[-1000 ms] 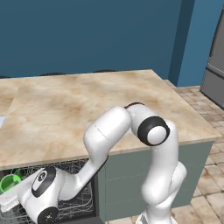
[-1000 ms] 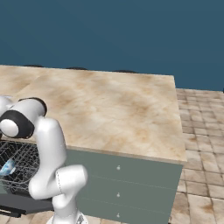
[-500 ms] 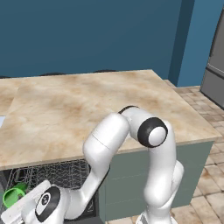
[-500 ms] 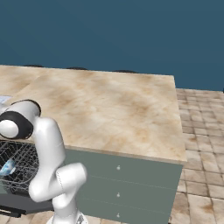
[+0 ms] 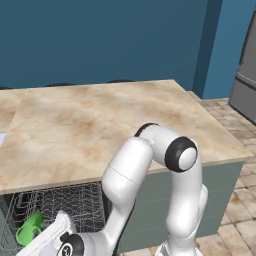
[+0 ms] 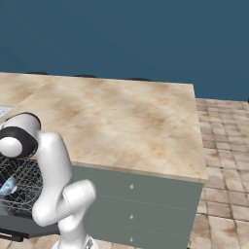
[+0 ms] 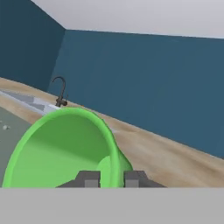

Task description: Pick up the cup and bowl from the counter, place them in the dishwasher, and close the dishwasher door.

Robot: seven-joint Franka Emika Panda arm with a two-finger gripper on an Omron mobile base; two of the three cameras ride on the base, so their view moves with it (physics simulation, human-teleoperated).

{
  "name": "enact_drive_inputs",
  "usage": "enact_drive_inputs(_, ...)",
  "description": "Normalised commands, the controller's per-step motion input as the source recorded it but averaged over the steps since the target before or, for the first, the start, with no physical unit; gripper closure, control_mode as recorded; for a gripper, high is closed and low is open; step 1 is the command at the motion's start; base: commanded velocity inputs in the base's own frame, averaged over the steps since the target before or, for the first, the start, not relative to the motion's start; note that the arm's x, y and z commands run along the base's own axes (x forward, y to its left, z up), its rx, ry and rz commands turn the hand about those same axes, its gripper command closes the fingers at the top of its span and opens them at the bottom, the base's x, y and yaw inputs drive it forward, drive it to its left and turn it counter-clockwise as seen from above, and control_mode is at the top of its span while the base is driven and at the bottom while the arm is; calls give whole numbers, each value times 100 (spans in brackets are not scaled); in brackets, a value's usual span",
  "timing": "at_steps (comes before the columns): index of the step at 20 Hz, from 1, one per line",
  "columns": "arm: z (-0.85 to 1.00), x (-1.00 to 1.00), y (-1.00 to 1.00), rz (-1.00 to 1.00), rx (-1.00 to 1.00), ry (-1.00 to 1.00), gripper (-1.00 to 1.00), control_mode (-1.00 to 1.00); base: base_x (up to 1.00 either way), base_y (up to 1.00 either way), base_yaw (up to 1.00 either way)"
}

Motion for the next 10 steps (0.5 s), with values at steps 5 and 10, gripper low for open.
enact_drive_inputs(5, 0, 2, -32, -1, 0, -5, 100, -100, 0, 0, 0)
enact_drive_inputs(10, 0, 25, -22, -1, 0, 0, 100, -100, 0, 0, 0)
